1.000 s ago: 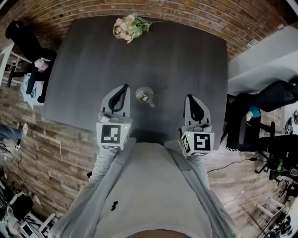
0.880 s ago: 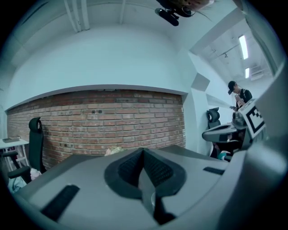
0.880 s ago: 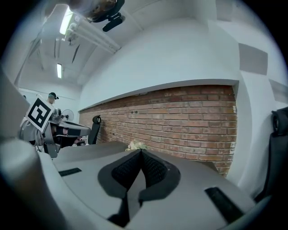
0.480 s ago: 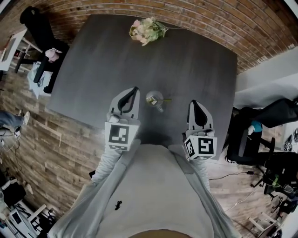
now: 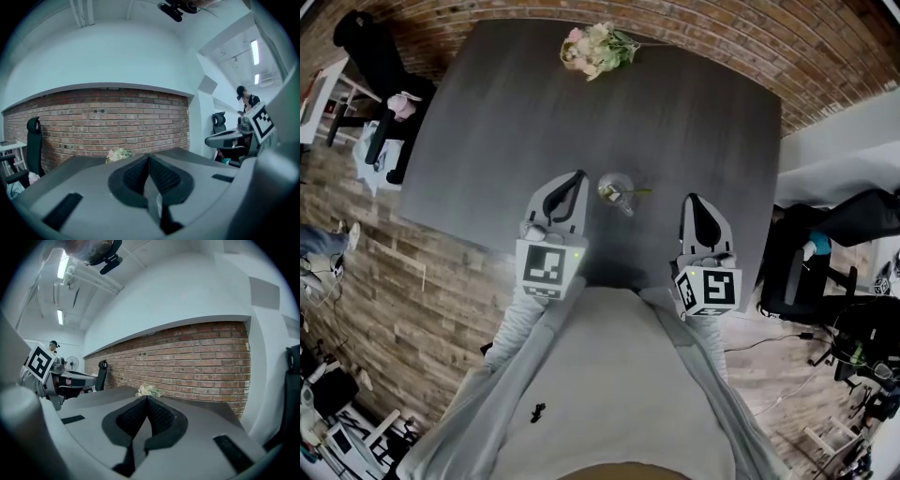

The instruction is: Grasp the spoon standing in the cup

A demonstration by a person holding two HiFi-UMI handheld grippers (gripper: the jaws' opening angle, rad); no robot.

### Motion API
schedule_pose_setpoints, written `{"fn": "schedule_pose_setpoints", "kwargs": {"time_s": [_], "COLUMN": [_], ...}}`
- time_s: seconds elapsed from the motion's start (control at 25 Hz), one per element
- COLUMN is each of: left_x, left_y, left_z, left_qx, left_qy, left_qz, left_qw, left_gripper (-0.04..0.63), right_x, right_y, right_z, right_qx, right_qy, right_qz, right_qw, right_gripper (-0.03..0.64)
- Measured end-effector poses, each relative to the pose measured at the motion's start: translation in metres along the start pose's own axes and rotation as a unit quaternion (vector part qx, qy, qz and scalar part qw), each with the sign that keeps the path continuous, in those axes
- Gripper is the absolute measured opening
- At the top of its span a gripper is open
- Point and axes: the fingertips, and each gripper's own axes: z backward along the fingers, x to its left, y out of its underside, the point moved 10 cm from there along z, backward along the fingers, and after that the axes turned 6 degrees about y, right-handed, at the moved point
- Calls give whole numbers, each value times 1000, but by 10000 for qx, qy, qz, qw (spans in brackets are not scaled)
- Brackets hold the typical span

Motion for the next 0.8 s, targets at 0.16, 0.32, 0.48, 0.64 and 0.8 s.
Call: {"fn": "schedule_pose_setpoints", "kwargs": {"time_s": [0.16,0.32,0.48,0.64,0.8], "left_x": [-5,-9,-13,-19,-23], "left_y": [3,3,4,7,14], "left_z": [-5,-11,-17,-25,-32], "left_qx": [87,110,126,221,351], "left_qy": [218,319,463,632,794], "left_qz": [-135,-170,-143,-196,-184], "left_qw": [9996,9993,9987,9976,9961], "left_gripper": [20,20,97,148,182], "right_x": [0,-1,-3,-5,-6], "right_y": [3,5,7,9,12], "right_z": [4,6,7,7,6], "right_qx": [58,107,146,175,210], "right_qy": [27,71,125,176,208], "right_qz": [0,-21,-74,-102,-128], "right_qw": [10000,9999,9998,9996,9995], "right_gripper": [15,15,15,16,15]}}
